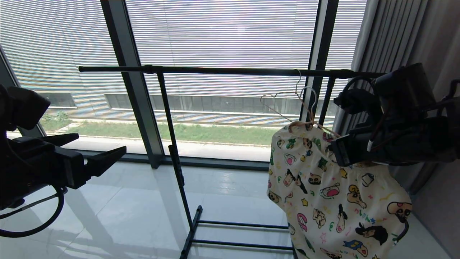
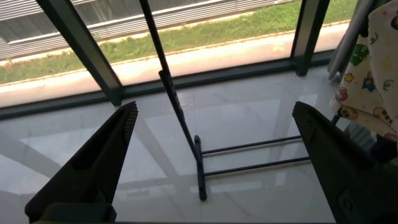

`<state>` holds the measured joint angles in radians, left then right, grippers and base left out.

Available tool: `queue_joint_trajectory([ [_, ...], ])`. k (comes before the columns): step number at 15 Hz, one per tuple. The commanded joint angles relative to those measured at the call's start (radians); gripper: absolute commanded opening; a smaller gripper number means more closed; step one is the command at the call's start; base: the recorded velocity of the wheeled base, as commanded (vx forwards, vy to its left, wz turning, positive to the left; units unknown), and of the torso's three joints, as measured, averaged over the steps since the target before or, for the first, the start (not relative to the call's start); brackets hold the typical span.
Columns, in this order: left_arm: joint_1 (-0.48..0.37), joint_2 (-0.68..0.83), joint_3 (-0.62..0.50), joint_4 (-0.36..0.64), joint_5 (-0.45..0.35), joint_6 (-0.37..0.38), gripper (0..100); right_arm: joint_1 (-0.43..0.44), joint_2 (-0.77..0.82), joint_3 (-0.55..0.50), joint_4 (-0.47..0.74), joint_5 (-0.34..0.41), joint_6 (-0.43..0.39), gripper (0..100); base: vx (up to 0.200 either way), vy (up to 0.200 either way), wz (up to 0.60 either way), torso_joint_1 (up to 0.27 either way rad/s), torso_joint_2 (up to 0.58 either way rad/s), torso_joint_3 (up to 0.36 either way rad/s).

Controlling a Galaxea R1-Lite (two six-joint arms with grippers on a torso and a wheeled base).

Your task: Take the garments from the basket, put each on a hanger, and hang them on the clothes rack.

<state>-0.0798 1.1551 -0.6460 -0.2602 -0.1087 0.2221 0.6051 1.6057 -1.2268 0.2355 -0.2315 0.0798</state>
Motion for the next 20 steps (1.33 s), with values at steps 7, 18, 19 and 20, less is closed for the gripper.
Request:
queue_joint_trajectory([
  [7,0.0,0.008,0.025,-0.001,0.004,0.003,100,0.007,0.003,0.0,-0.001,-0.003,0.0,0,0.0,0.171,0.0,0.004,0.0,0.003],
  [18,-0.002,0.006,0.091,-0.054,0.003,0.112,100,-0.004,0.026,-0.019,-0.081,-0.1,-0.002,0,0.0,0.036,0.0,0.0,0.0,0.001],
  [19,-0.002,0.006,0.091,-0.056,0.003,0.112,100,-0.004,0.036,-0.03,-0.085,-0.112,-0.002,0,0.2,0.0,0.0,0.002,0.0,0.002],
  [20,-0.002,0.006,0.091,-0.056,0.003,0.112,100,-0.004,0.036,-0.03,-0.085,-0.112,-0.002,0,0.2,-0.2,0.0,0.002,0.0,-0.002],
])
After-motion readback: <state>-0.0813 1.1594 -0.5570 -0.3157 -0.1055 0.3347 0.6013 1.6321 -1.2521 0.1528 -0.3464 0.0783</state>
